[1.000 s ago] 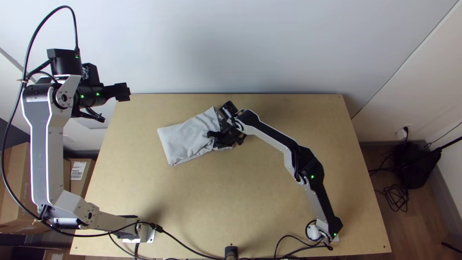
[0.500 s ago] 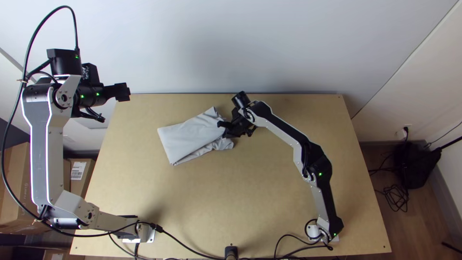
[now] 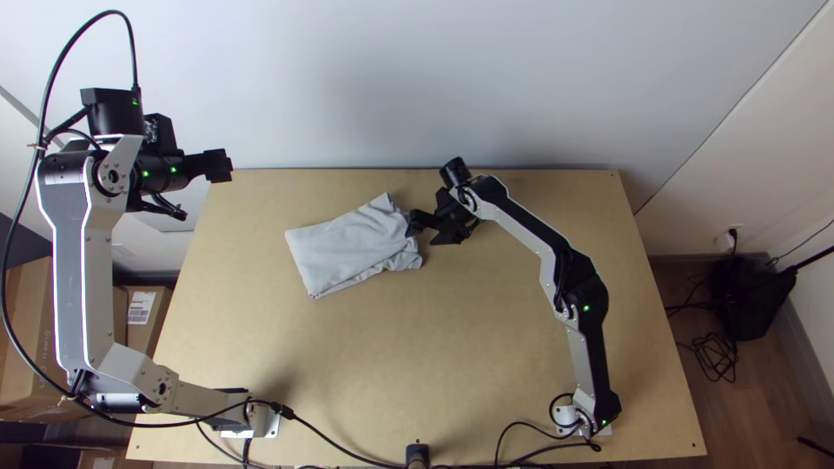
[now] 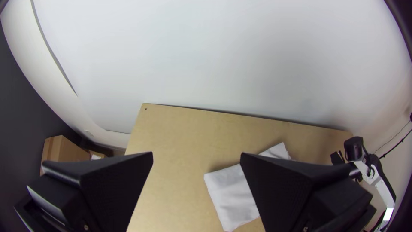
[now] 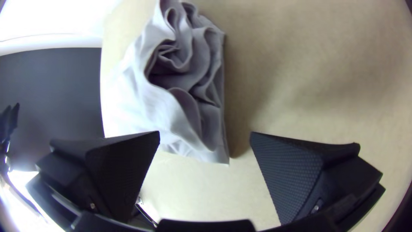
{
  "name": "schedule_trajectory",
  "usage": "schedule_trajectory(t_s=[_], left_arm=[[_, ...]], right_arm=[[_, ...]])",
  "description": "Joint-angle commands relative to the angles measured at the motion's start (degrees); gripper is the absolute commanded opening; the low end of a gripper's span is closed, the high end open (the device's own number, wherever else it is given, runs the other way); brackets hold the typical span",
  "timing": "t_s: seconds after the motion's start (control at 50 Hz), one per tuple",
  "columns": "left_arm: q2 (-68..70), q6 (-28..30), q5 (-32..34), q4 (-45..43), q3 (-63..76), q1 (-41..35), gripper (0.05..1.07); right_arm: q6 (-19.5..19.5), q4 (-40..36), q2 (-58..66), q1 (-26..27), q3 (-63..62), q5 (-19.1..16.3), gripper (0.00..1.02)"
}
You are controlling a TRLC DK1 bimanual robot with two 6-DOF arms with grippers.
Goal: Fold the t-shirt
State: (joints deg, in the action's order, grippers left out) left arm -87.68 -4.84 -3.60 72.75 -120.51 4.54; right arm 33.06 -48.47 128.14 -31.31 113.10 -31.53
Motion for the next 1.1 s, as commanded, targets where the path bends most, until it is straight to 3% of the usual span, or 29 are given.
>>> schedule_trajectory(t_s=[0.0,0.1,0.24,0.62,0.8,0.94,1.0,1.08], left_arm=[[1.5,1.1,0.7,-0.3,-0.1,0.7,1.03],[1.6,1.4,0.7,-0.3,-0.3,1.0,1.03],[1.6,1.9,0.7,-0.2,-1.4,1.5,1.03],[0.8,2.2,0.8,-0.2,-1.7,2.1,1.03],[-0.1,2.3,0.8,-0.3,-2.5,2.1,1.03],[-0.7,2.3,0.9,-0.3,-2.8,1.8,1.03],[-0.8,2.3,0.9,-0.3,-2.8,1.8,1.03],[-0.9,2.3,0.9,-0.3,-2.8,1.9,1.03]], right_arm=[[0.3,1.3,0.6,1.1,5.7,-4.6,0.98],[1.8,1.3,4.9,1.3,11.7,-7.7,0.98],[3.7,2.1,10.6,1.5,18.2,-8.3,0.98],[4.2,5.7,18.6,1.0,18.5,-8.4,0.97],[3.8,4.9,20.8,0.1,18.1,-12.3,0.96],[1.5,2.6,22.5,-1.6,17.3,-14.1,0.64],[-1.2,1.4,22.5,-2.2,16.7,-14.1,0.41],[-1.9,1.4,22.2,-2.0,15.8,-14.1,0.08]])
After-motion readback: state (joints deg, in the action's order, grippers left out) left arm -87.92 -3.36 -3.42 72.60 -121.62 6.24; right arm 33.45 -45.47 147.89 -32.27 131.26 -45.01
